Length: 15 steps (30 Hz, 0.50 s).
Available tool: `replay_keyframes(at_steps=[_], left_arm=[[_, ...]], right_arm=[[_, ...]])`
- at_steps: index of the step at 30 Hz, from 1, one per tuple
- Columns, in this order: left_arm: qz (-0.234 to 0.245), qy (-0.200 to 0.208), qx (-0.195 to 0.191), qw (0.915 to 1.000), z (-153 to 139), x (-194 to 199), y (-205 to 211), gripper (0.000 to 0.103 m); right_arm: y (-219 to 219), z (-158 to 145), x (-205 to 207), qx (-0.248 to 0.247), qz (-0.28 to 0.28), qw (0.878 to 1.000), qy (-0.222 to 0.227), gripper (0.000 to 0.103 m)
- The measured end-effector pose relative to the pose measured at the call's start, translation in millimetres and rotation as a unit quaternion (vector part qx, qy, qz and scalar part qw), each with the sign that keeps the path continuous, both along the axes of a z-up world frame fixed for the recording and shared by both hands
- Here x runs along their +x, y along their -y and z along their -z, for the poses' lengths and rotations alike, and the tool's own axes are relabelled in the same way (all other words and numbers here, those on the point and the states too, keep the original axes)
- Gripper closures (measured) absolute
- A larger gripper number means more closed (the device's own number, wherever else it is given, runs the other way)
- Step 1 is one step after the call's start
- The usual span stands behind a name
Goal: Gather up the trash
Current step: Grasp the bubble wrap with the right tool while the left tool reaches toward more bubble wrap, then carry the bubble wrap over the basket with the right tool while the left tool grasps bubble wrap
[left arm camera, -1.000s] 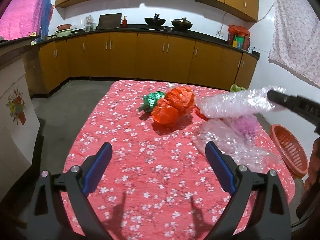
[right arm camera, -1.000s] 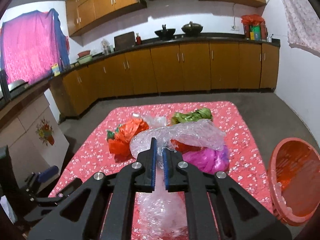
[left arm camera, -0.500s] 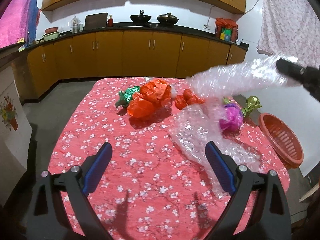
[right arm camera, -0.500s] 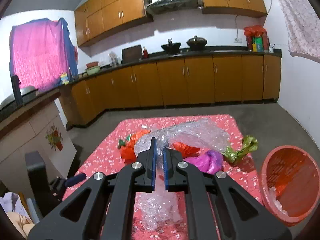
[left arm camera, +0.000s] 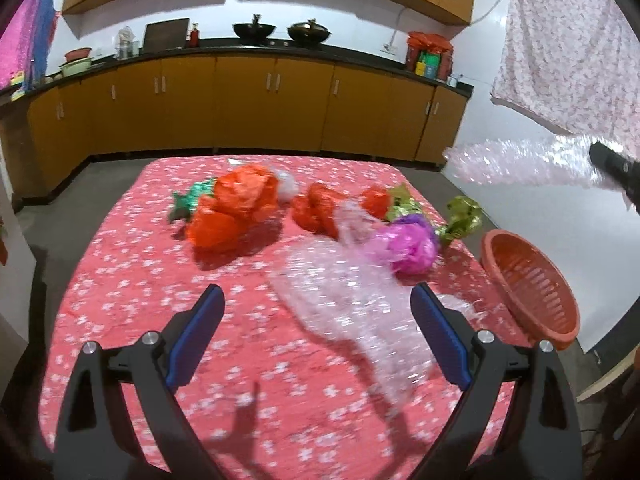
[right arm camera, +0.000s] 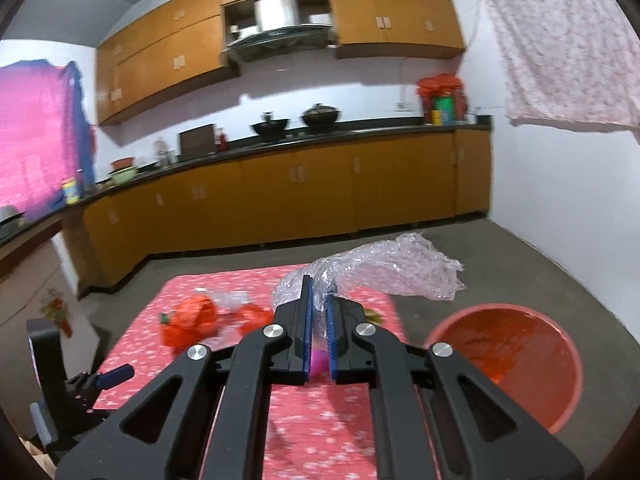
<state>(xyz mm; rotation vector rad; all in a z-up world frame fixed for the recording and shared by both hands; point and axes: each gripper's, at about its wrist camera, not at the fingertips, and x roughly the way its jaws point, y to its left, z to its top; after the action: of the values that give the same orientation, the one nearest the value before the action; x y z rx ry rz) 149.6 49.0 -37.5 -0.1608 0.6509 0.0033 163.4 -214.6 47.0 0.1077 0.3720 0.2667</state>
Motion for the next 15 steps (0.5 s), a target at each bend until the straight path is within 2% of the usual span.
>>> replay_keyframes(at_steps=[6,8,14,15], left_arm=[[0.017,-0.022,0.001,0.9996,4.4,20.3,29.3,0.011],[0.015,-0.034,0.014,0.9992,8.8,28.8,39.1,0.018],[0.011,-0.091,0.007,0.9958,32.9,51.5,41.8,0.064],[0.012,-0.093,0.005,0.9955,35.7,52.5,40.8,0.077]], right_arm=[[29.6,8.3,3.1,0.007,0.047,0.999,-0.011,0.096],[39.1,11.9,3.3,0.01,0.058,0.998,-0.015,0.097],[56.6,18.5,3.9,0.012,0.078,0.997,-0.025,0.096],[59.3,19.0,3.3,0.013,0.081,0.996,-0.026,0.096]])
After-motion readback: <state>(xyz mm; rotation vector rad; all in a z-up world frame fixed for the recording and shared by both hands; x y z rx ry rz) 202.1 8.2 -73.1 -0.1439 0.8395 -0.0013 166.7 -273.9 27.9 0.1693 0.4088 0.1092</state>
